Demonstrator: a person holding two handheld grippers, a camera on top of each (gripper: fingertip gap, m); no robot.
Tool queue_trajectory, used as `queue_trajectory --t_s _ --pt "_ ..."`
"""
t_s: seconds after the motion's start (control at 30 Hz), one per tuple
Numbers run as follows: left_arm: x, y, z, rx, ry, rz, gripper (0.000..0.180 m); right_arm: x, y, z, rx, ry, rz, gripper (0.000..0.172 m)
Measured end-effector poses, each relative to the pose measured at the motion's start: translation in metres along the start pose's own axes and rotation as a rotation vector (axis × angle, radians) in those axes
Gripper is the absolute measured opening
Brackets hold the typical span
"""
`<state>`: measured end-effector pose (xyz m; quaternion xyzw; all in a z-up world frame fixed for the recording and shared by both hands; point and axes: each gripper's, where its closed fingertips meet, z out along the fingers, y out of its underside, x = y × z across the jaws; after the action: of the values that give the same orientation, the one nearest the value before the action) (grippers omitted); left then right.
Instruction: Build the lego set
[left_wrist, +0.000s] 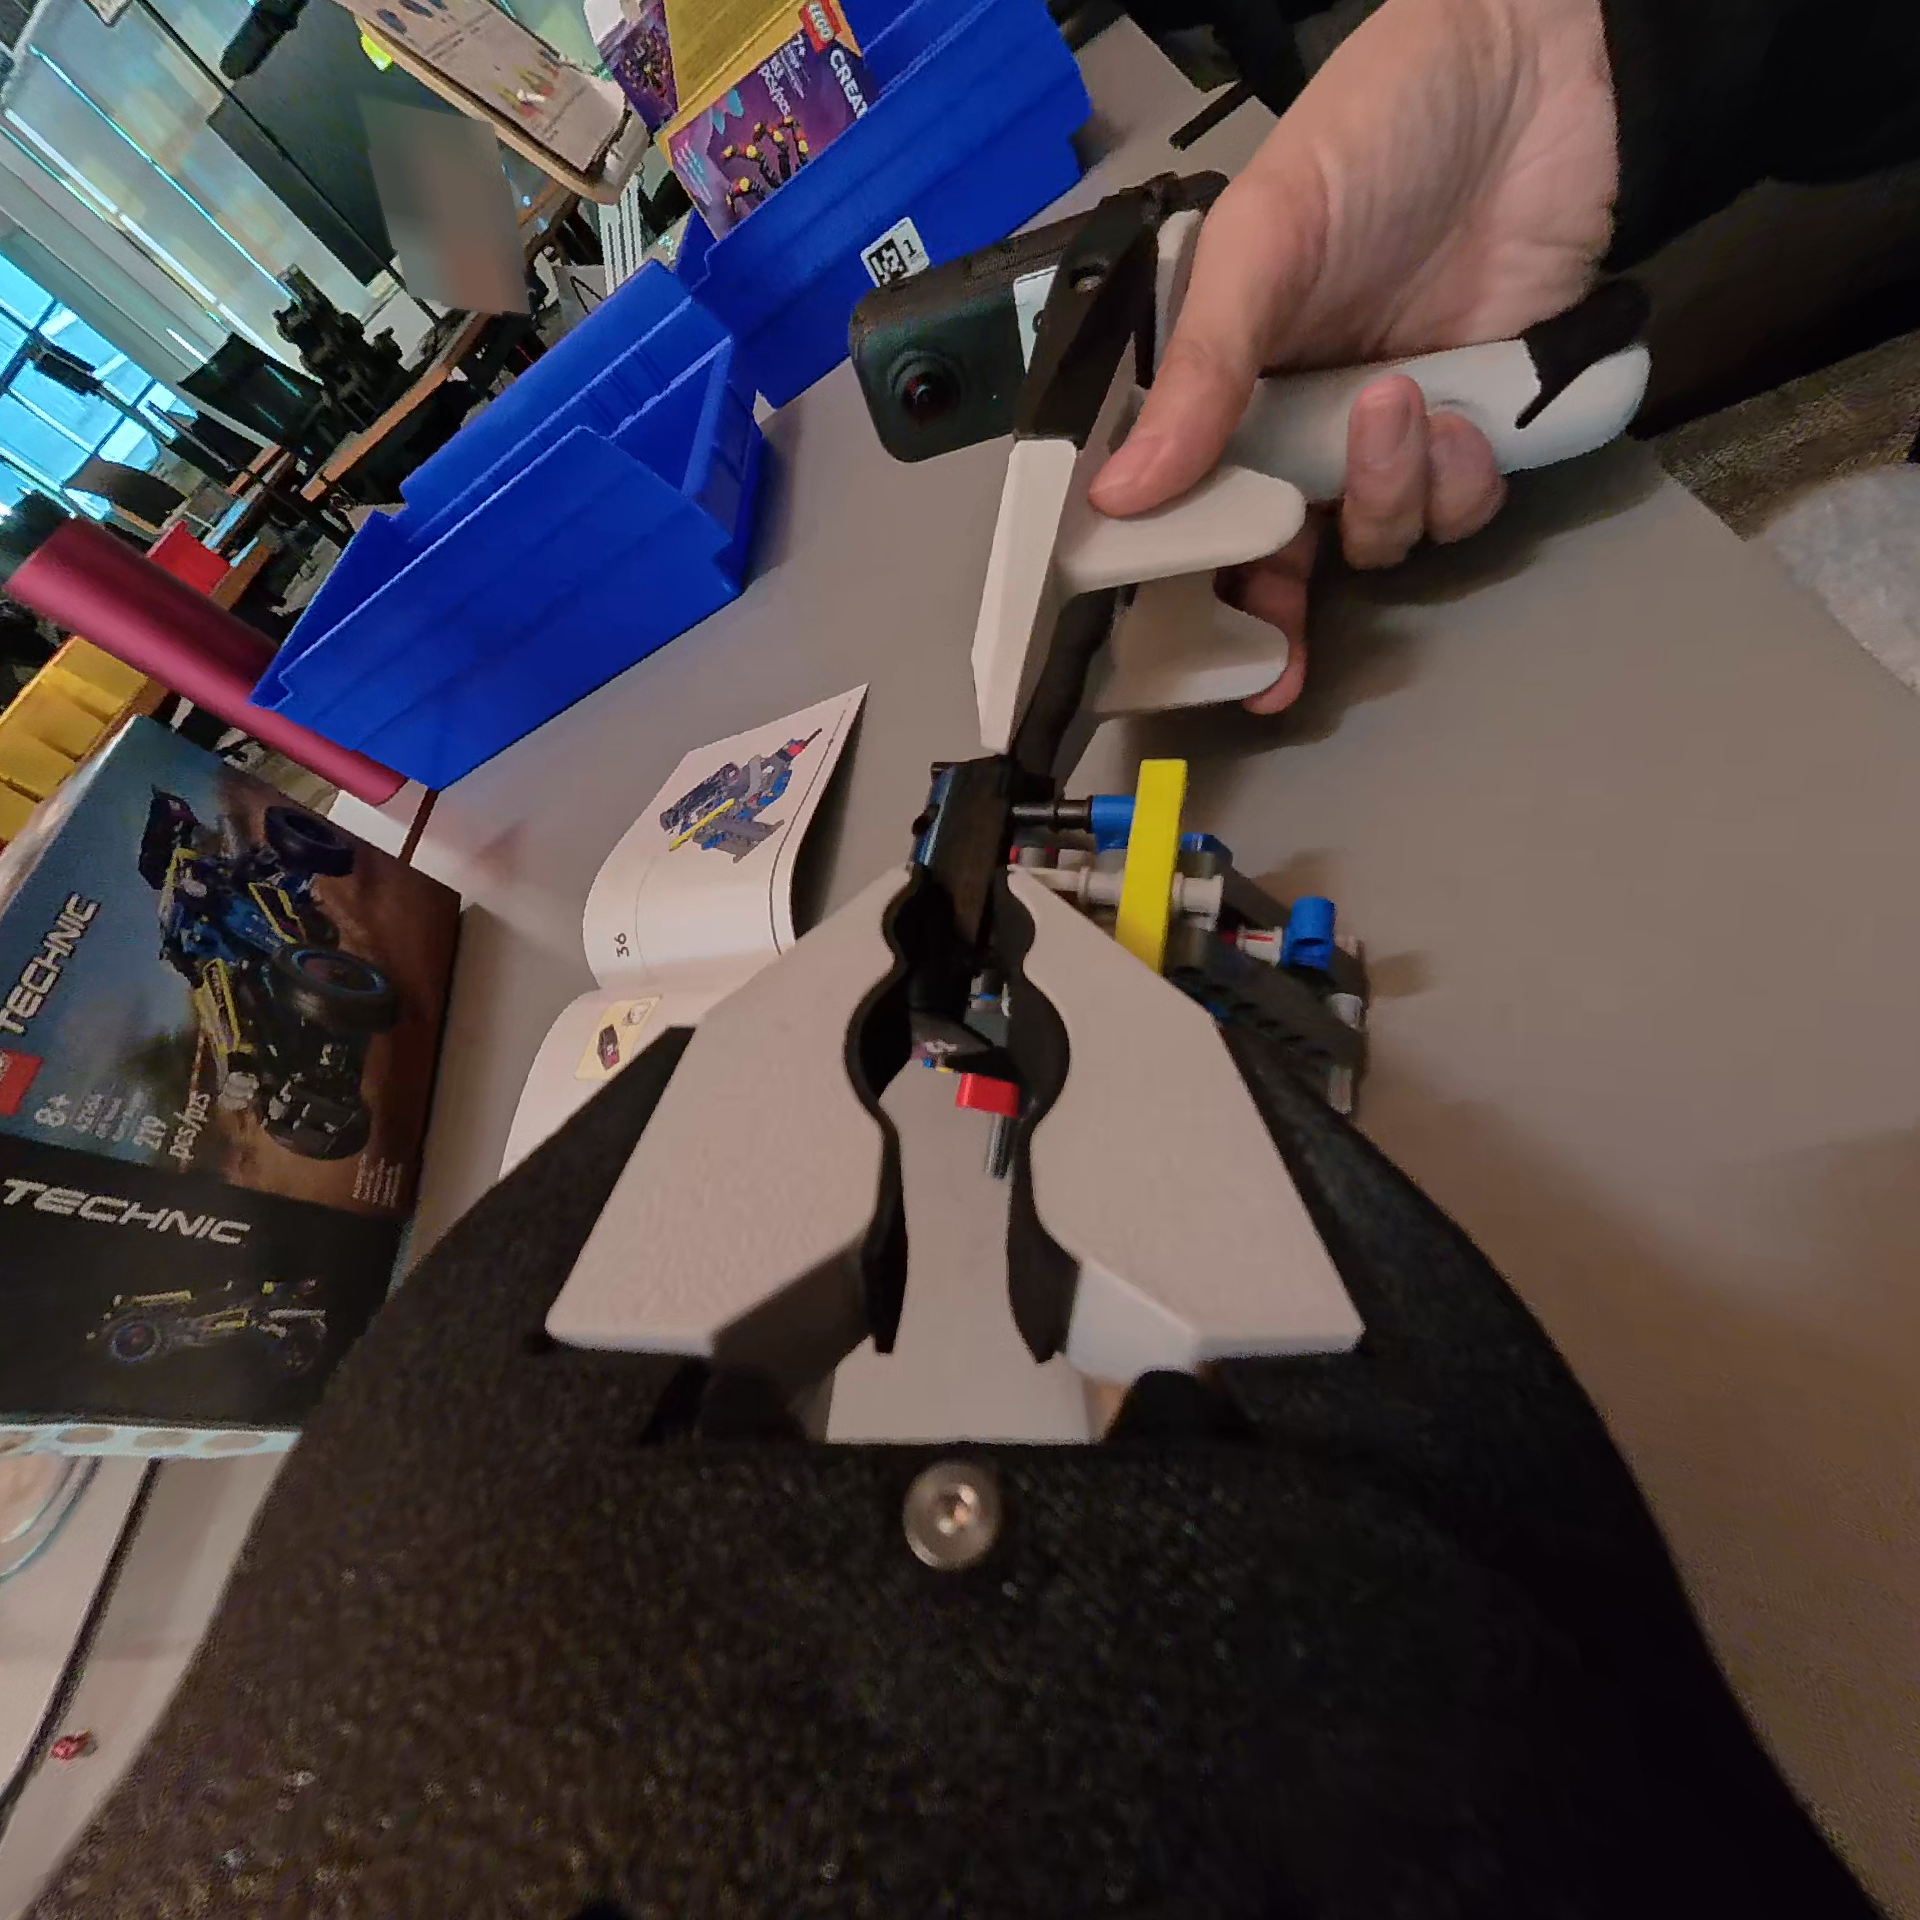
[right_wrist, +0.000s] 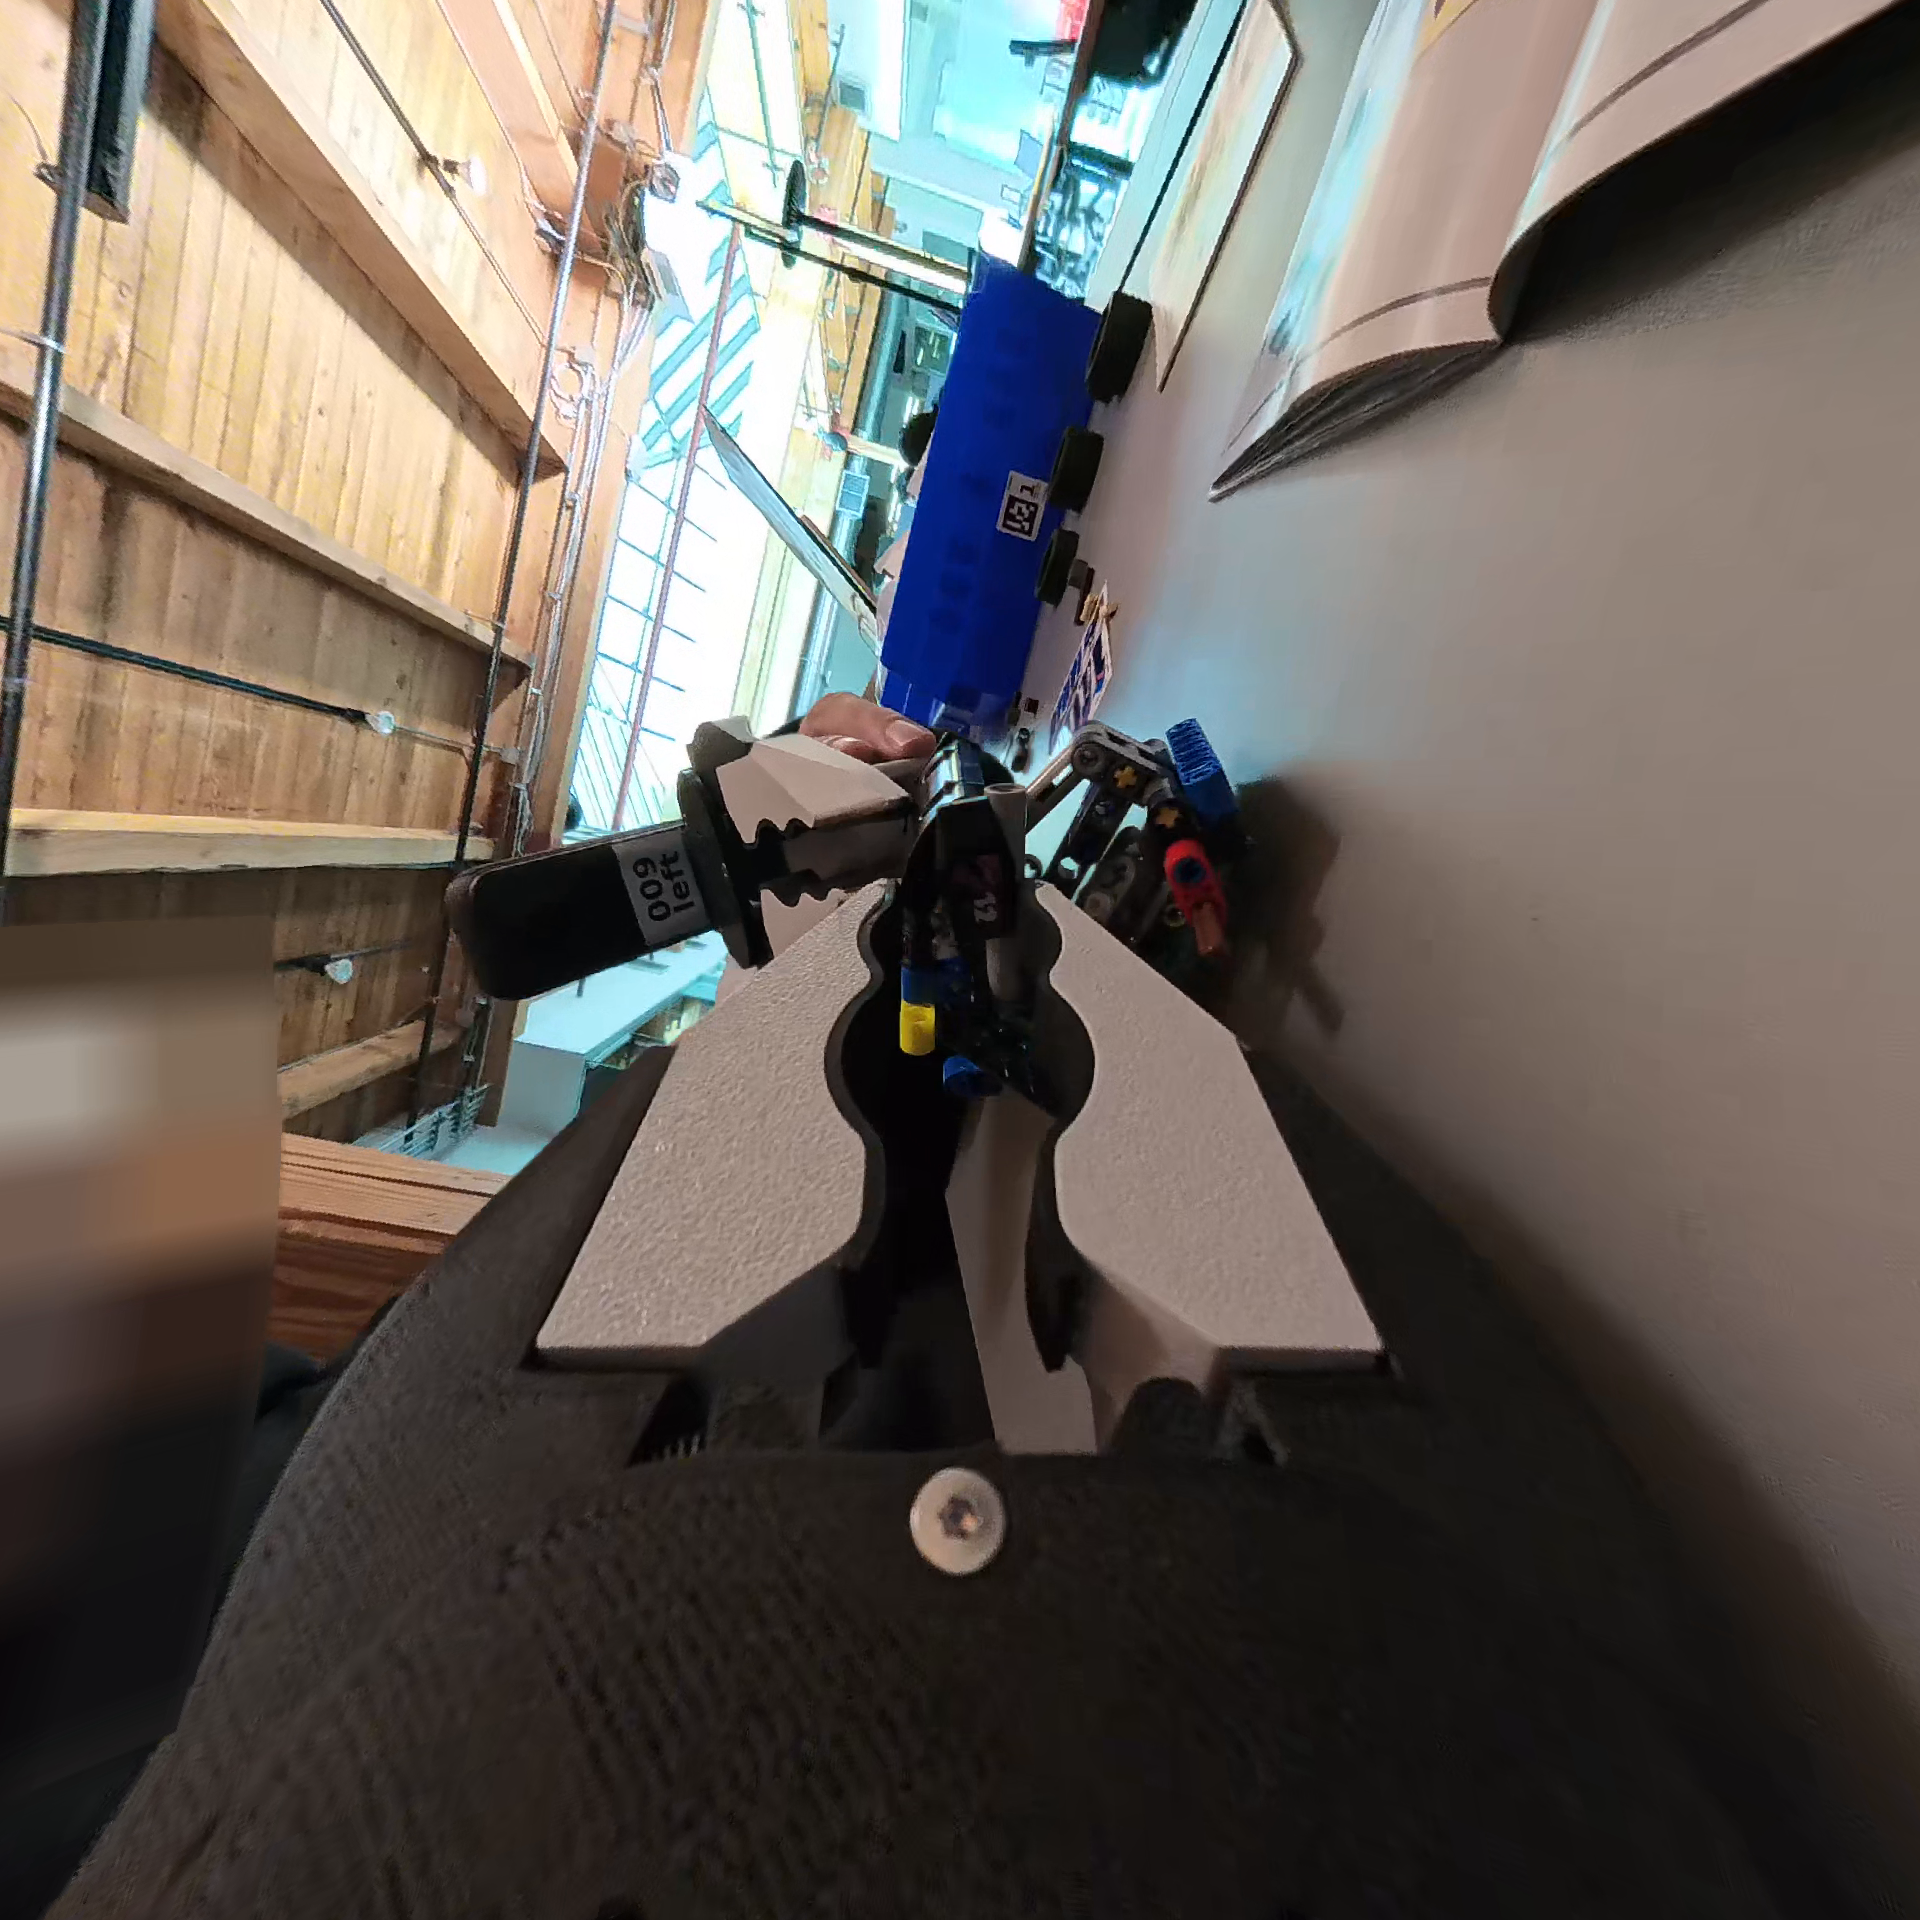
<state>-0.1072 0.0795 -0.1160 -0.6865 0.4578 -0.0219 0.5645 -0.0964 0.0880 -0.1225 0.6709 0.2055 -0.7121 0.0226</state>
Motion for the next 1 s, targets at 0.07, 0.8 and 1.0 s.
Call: queue_trajectory --t_s 0.07,0.8,1.0 --pt "0.001 0.001 0.002 -0.002 -0.007 0.015 0.007 -0.001 -0.001 -0.006 0.026 -0.013 -0.001 0.010" --pt "0.006 -0.006 0.012 -0.013 -0.047 0.117 0.004 -0.005 -0.002 -0.015 0.048 0.074 -0.159 0.012" --pt "0.005 -0.008 0.013 -0.042 -0.085 0.196 0.004 -0.009 -0.005 -0.015 0.112 -0.097 0.115 0.011"
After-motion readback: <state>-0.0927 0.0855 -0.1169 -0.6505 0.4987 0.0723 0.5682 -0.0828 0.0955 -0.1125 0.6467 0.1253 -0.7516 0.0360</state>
